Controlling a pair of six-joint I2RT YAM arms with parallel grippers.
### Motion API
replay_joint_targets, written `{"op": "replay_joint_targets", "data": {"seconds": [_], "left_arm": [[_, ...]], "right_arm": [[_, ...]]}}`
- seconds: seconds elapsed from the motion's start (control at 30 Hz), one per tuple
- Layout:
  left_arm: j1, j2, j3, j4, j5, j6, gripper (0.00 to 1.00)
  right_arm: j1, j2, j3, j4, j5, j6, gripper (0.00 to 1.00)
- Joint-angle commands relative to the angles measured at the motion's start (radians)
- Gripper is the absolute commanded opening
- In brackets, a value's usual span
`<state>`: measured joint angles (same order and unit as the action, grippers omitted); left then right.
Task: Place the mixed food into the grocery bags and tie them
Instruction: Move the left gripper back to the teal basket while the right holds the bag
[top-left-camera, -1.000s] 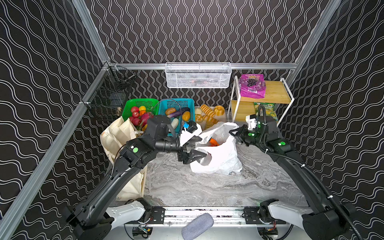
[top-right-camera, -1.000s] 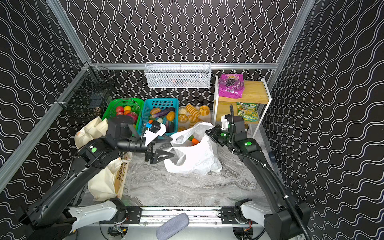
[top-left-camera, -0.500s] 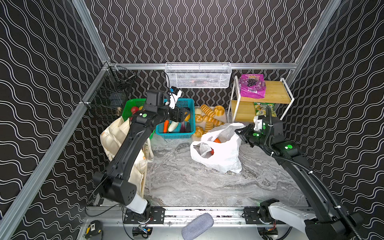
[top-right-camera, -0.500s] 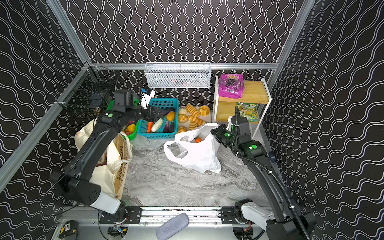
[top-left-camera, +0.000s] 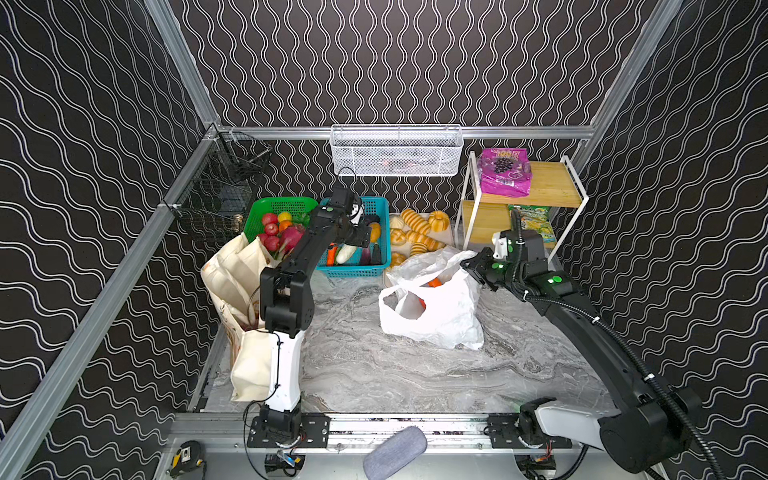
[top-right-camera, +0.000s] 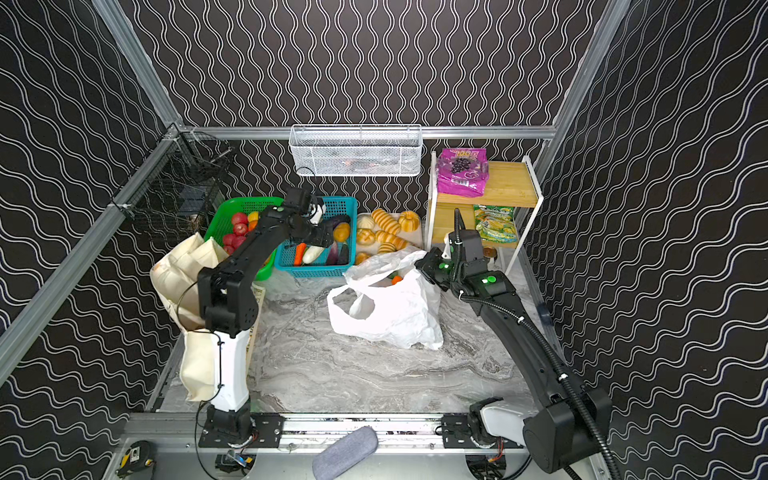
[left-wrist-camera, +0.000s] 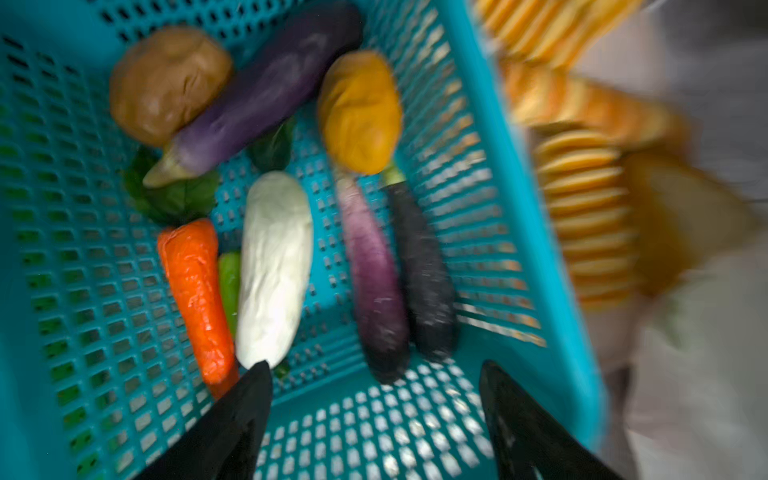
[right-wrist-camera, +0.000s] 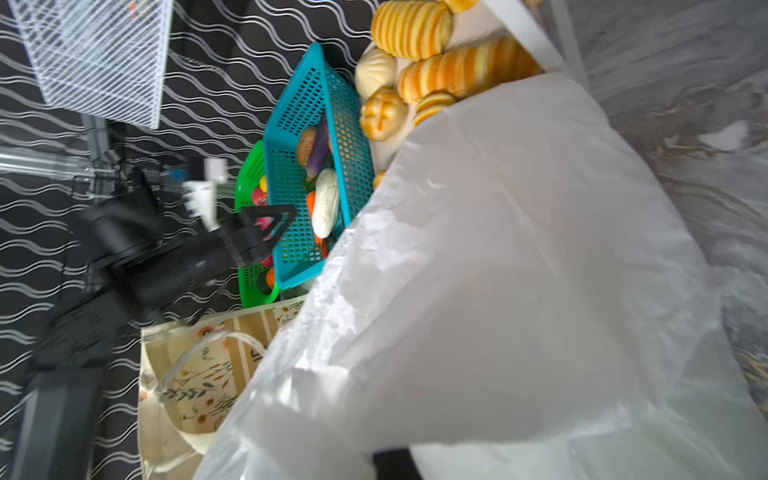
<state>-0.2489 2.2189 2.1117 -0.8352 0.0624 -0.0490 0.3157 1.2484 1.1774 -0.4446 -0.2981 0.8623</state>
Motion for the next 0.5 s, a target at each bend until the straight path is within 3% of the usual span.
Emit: {"op": "replay_joint_targets", "data": {"seconds": [0.0, 0.23, 0.47], "left_arm": [[0.009, 0.042, 0.020, -0.018, -0.143, 0.027, 0.84], [0.028, 0.222, 0.149, -0.069, -0.130, 0.079, 0.83], [0.036, 0.252, 0.079, 0.004, -0.125, 0.116, 0.77]], "right_arm": [[0.000, 0.004, 0.028, 0.033, -0.035, -0.040, 0.00], [0.002, 0.017, 0.065, 0.024, -0.078, -0.081, 0.00], [0.000, 0.028, 0.063, 0.017, -0.120, -0.108, 0.00]]}}
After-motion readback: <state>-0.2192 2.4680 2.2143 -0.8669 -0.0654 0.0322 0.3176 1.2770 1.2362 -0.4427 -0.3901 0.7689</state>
